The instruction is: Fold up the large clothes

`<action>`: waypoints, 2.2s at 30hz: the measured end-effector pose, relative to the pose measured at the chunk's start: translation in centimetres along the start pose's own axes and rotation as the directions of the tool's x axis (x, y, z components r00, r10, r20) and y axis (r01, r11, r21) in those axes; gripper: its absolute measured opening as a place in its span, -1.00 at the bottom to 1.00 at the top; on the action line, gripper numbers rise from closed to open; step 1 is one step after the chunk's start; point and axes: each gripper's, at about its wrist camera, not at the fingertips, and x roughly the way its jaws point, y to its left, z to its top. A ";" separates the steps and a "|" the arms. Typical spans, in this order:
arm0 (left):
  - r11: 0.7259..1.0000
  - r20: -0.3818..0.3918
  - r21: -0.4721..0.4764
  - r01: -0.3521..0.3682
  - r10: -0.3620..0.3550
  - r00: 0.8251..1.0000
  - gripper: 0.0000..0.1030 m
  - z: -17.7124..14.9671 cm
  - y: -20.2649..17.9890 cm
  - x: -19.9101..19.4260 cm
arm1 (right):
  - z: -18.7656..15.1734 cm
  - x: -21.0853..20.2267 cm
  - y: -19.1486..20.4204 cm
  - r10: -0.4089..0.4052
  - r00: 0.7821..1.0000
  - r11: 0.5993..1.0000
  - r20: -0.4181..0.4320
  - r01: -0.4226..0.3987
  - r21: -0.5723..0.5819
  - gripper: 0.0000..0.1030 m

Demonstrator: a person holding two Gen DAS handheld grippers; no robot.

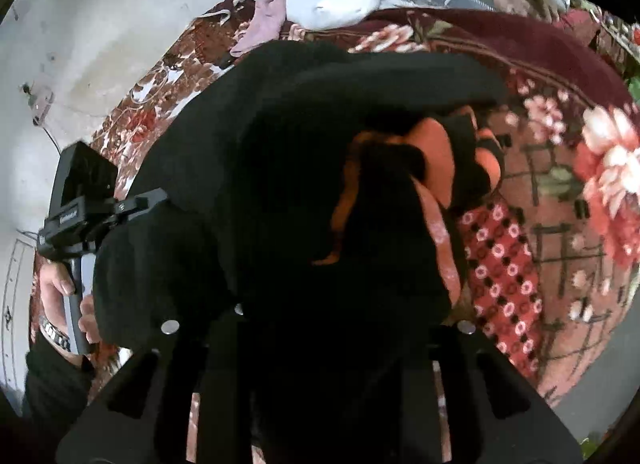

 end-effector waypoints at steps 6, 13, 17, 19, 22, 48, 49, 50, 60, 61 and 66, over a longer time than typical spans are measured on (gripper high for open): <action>0.998 0.014 0.012 -0.054 0.054 0.998 0.26 -0.7 -0.9 0.3 | -0.9 0.7 -2.0 0.039 0.999 0.997 -0.011 -0.038 0.069 -0.19; 0.977 0.079 0.009 -0.213 0.211 0.974 0.61 -1.4 -1.5 -2.7 | -1.5 -0.7 -3.0 -0.021 0.998 0.997 -0.067 0.025 0.069 0.63; 0.944 0.187 0.074 -0.322 0.304 0.934 0.69 -2.3 -4.6 -7.1 | -2.6 -5.0 -3.1 -0.142 0.989 0.989 -0.037 0.143 0.022 0.67; 0.934 0.222 0.104 -0.342 0.313 0.923 0.71 -2.5 -6.2 -8.5 | -2.4 -7.7 -1.7 -0.215 0.977 0.977 -0.009 0.215 -0.003 0.67; 0.901 0.238 0.181 -0.394 0.349 0.906 0.75 -2.7 -8.9 -8.6 | -1.6 -12.7 1.7 -0.321 0.938 0.943 0.133 0.330 -0.054 0.72; 0.791 0.119 0.346 -0.504 0.496 0.860 0.92 -6.3 -5.4 -1.7 | 8.5 -0.2 -4.9 -0.611 0.777 0.768 0.150 0.628 -0.123 0.90; 0.798 0.127 0.333 -0.502 0.490 0.863 0.92 -6.2 -5.6 -1.9 | 8.6 -0.4 -4.8 -0.606 0.781 0.772 0.150 0.623 -0.122 0.90; 0.803 0.134 0.319 -0.503 0.488 0.863 0.92 -6.1 -5.9 -2.2 | 8.7 -1.0 -4.6 -0.605 0.781 0.774 0.153 0.622 -0.119 0.90; 0.763 0.190 0.384 -0.520 0.486 0.853 0.90 -7.1 -9.8 -1.3 | 1.8 -4.6 3.8 -0.467 0.857 0.824 0.219 0.512 -0.242 0.90; 0.724 0.223 0.404 -0.559 0.515 0.828 0.92 -7.8 -9.7 -0.7 | 1.6 -4.1 3.5 -0.476 0.852 0.820 0.218 0.519 -0.240 0.90; 0.672 0.257 0.392 -0.629 0.576 0.776 0.92 -9.1 -9.4 0.2 | 0.1 -3.1 0.1 -0.444 0.869 0.859 0.217 0.482 -0.171 0.90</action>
